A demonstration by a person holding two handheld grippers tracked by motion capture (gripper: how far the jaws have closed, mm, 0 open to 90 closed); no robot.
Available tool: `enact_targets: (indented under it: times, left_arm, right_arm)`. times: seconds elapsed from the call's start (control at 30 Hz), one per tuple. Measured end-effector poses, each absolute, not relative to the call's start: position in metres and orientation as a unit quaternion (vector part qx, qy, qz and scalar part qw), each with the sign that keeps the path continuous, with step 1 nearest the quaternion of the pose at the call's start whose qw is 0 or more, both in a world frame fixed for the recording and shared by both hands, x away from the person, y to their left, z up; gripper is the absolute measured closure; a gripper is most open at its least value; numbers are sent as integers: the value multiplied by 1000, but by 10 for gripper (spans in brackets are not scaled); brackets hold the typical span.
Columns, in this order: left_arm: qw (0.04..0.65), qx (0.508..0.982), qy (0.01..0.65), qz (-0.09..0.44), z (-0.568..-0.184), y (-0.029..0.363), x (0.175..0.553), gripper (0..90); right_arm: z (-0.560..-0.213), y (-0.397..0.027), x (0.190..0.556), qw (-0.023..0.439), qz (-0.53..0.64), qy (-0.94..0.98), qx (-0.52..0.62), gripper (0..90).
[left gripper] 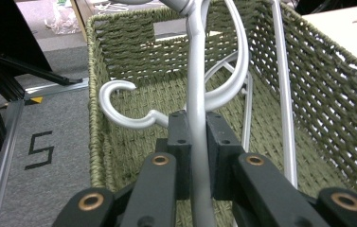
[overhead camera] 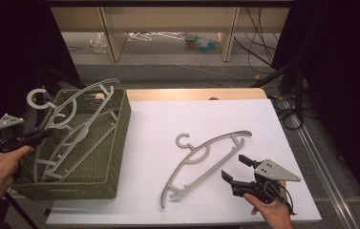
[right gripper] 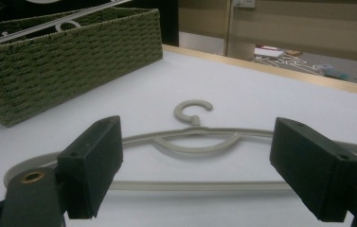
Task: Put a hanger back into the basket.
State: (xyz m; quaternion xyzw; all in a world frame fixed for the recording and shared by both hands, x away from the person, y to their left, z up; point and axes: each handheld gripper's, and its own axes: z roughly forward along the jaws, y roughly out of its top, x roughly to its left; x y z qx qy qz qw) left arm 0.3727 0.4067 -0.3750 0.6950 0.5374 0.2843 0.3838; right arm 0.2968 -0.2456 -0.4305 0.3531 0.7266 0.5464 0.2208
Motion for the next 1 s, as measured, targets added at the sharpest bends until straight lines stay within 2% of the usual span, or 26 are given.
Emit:
enact_targets:
  times: [0.2,0.63,0.73,1.0]
  left_arm:
    - [383,705,530,275,-380,406,371,817]
    - [325,735,518,292,-383,406,376,816]
    - [304,752,511,283,-388,408,377,816]
    - [295,760,522,251,-398,401,386,815]
  right_arm:
    - [-430,-246,297,221,542,730,354,188]
    - [-430,-246,297,224,543,729,352,188]
    - [-430,-246,296,217,542,730,354,188]
    - [-431,-244,297,219,548,727,352,188]
